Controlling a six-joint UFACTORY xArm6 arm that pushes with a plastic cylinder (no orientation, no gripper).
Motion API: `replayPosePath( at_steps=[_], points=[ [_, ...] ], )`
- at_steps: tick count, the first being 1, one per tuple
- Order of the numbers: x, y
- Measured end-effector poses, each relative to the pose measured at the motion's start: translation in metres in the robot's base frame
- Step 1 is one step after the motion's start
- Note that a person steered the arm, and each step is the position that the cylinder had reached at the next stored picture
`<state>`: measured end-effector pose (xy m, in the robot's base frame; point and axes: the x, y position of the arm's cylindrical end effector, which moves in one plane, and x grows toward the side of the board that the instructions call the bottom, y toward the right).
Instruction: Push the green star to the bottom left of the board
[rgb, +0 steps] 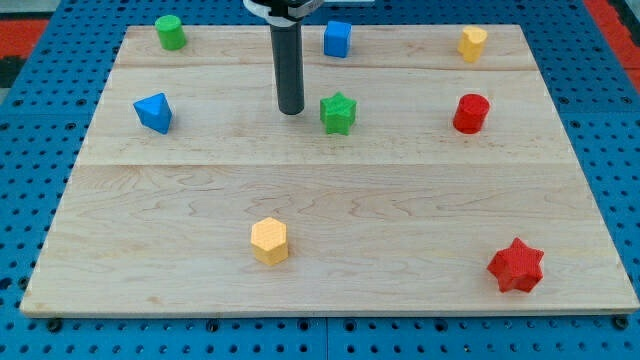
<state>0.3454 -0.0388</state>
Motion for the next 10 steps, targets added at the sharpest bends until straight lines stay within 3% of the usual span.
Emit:
replayPosePath(
  at_steps=[1, 2, 3, 5, 6, 7, 8, 10],
  points=[
    [-0.041, 0.004],
    [-0.043, 0.050],
    [-0.007, 0.061],
    [0.062, 0.007],
    [0.018, 0.011],
    [0.014, 0.054],
    [0.060, 0.075],
    [0.112, -0.042]
  ],
)
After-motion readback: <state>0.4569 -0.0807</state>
